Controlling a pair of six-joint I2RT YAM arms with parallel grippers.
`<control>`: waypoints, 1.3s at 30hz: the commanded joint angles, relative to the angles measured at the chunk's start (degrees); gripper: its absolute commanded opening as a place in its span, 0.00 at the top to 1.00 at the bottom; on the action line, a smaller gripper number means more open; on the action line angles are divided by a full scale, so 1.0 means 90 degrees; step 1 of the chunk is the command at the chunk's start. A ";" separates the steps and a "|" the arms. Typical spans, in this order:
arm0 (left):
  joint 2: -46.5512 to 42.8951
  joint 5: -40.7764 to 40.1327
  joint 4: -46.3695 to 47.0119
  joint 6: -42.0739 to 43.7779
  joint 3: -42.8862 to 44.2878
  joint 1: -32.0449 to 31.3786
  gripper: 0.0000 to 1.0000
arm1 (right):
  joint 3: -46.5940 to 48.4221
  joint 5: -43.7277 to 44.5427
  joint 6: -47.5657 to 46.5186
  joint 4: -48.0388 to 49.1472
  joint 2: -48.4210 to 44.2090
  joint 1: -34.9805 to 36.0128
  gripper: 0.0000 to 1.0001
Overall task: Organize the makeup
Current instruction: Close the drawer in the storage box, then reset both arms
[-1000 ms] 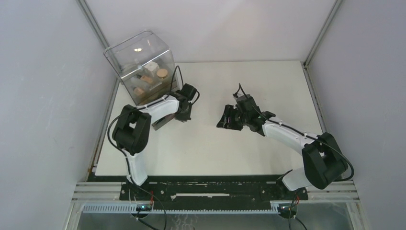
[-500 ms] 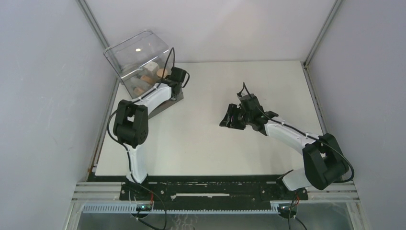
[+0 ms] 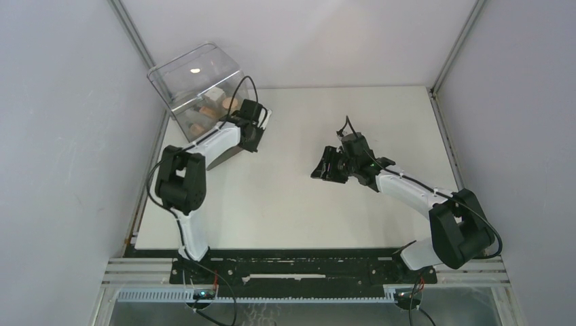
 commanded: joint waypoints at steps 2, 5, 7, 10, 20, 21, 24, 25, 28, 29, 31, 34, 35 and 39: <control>0.0921 -0.1533 -0.0463 0.0489 0.0692 0.0052 0.88 | -0.0095 0.0123 -0.0027 0.0110 -0.0272 0.0015 0.43; 0.1101 -0.2883 -0.0025 0.0713 0.0696 0.0062 0.87 | -0.0173 0.0166 -0.0043 0.0070 -0.0352 -0.0028 0.43; 0.1065 -0.3706 0.0599 0.0859 0.0555 0.0071 0.86 | -0.0181 0.0141 -0.0038 0.0084 -0.0348 -0.0052 0.42; 0.1019 -0.4250 0.1400 0.1060 0.0389 0.0081 0.85 | -0.0180 0.0135 0.0007 0.0111 -0.0363 -0.0053 0.43; 0.0608 -0.3967 0.1820 0.1010 0.0292 0.0037 0.80 | -0.0328 0.0290 0.0038 0.0018 -0.0572 -0.0053 0.43; 0.0394 -0.3835 0.1784 0.0970 0.0205 -0.0022 0.80 | -0.0342 0.0308 0.0041 0.0018 -0.0580 -0.0062 0.43; -0.0451 -0.3463 0.1449 0.0730 0.0062 -0.0360 0.79 | -0.0348 0.0378 0.0053 0.0067 -0.0571 -0.0072 0.43; -0.0763 -0.3251 0.1195 0.0588 0.0087 -0.0513 0.77 | -0.0342 0.0419 0.0073 0.0092 -0.0576 -0.0069 0.43; -0.1683 -0.2455 0.0758 0.0179 0.0151 -0.1050 0.70 | -0.0199 0.0671 0.0080 -0.0033 -0.0671 -0.0084 0.42; -0.2087 -0.2135 0.0657 -0.0010 0.0173 -0.1159 0.67 | -0.0121 0.0837 0.0064 -0.0142 -0.0741 -0.0081 0.41; -0.2641 -0.1404 0.0451 -0.0317 0.0153 -0.1284 0.59 | 0.0065 0.1269 -0.0101 -0.0428 -0.0978 -0.0086 0.39; -0.3481 -0.0572 0.0347 -0.0726 -0.0099 -0.1296 0.52 | 0.0491 0.2214 -0.0618 -0.1149 -0.1480 -0.0150 0.36; -0.3759 -0.0495 0.0350 -0.0831 -0.0244 -0.1300 0.51 | 0.0672 0.2654 -0.0795 -0.1483 -0.1676 -0.0200 0.35; -0.4761 -0.0432 0.0319 -0.1265 -0.1128 -0.1300 0.43 | 0.1246 0.4485 -0.1319 -0.2480 -0.2587 -0.0679 0.27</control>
